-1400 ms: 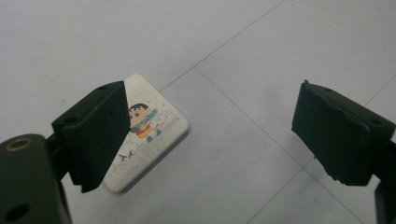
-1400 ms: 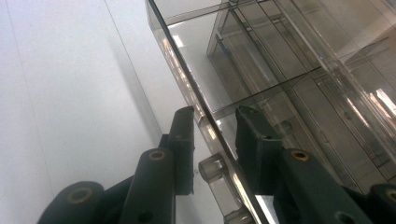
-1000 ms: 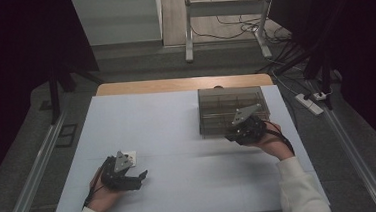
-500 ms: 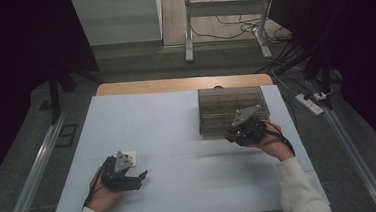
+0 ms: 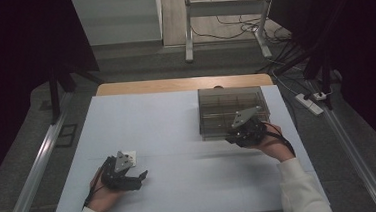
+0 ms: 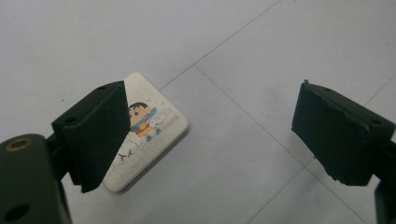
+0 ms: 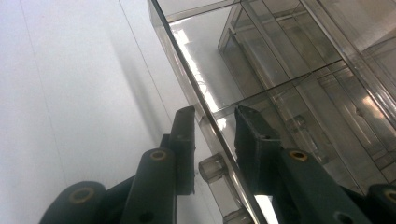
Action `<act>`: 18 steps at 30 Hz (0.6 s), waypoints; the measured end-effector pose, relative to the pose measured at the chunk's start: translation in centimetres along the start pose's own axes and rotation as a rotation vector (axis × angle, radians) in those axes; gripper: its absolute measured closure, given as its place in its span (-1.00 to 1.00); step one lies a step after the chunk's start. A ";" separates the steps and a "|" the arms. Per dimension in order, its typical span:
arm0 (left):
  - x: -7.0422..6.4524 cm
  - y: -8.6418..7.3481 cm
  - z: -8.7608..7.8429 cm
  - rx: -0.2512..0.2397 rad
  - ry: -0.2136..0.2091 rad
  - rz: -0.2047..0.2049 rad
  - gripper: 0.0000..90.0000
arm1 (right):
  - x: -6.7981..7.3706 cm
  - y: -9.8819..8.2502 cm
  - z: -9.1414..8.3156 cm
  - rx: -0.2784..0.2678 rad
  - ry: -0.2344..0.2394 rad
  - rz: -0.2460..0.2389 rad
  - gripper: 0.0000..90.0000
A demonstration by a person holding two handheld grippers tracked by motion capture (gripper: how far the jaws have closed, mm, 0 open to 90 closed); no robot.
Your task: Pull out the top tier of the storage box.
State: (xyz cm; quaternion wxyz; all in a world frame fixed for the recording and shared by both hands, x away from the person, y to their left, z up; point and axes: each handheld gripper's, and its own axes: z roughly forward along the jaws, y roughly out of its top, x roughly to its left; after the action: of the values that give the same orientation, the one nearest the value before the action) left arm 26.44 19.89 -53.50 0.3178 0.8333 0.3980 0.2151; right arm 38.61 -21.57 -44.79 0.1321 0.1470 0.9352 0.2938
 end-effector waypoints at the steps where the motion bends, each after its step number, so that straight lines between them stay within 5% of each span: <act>1: 0.0 0.0 0.0 0.000 0.000 0.000 -0.74 | 0.0 0.0 0.0 0.001 0.000 0.000 0.52; 18: 0.1 0.0 -0.1 -0.001 -0.002 0.001 -0.74 | 0.4 -0.1 -0.1 0.004 0.006 -0.014 0.55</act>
State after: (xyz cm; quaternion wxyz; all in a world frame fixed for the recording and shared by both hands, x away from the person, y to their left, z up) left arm 26.44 19.96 -53.44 0.3187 0.8334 0.3973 0.2146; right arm 38.13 -21.56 -44.81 0.1310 0.1398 0.9371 0.2916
